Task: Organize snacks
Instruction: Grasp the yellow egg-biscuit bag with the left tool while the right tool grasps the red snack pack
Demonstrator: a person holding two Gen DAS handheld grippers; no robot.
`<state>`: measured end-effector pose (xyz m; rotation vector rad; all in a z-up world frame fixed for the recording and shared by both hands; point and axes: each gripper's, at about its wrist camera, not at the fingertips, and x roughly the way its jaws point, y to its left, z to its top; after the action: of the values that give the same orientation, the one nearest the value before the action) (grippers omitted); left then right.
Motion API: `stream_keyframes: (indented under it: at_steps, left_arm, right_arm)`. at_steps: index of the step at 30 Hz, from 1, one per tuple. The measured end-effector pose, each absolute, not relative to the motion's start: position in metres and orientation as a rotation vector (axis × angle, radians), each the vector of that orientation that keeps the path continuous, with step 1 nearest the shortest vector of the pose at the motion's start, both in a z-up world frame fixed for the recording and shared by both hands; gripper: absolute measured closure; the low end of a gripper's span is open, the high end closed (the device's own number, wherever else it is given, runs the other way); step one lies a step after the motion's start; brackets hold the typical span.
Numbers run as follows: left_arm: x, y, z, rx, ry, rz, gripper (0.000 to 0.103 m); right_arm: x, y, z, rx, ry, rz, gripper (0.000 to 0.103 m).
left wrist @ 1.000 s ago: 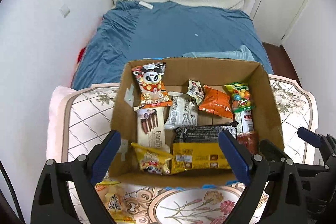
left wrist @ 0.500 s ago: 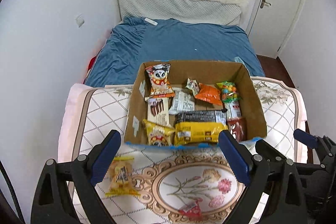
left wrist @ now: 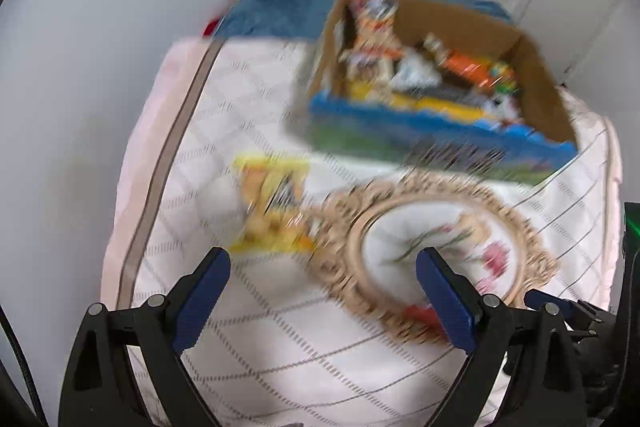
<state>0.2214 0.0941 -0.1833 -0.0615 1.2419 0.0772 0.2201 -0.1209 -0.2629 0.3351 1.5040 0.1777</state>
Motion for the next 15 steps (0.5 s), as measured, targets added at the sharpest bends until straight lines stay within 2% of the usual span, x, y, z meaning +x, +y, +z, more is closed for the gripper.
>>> stream_keyframes:
  at_steps: [5,8,10,15]
  left_arm:
    - [0.217,0.122,-0.208,-0.099,1.296,0.146,0.008]
    - [0.222,0.136,-0.217,-0.115,1.325,0.166,0.008]
    - [0.228,0.144,-0.225,-0.146,1.360,0.169,0.008]
    - [0.253,0.156,-0.242,-0.158,1.418,0.187,0.008]
  right_arm:
    - [0.218,-0.108,-0.300,0.386,1.553,0.190,0.006]
    - [0.221,-0.101,-0.316,0.410,1.579,0.198,0.011]
    - [0.220,-0.094,-0.325,0.420,1.592,0.209,0.024]
    - [0.225,-0.087,-0.327,0.380,1.572,0.192,0.045]
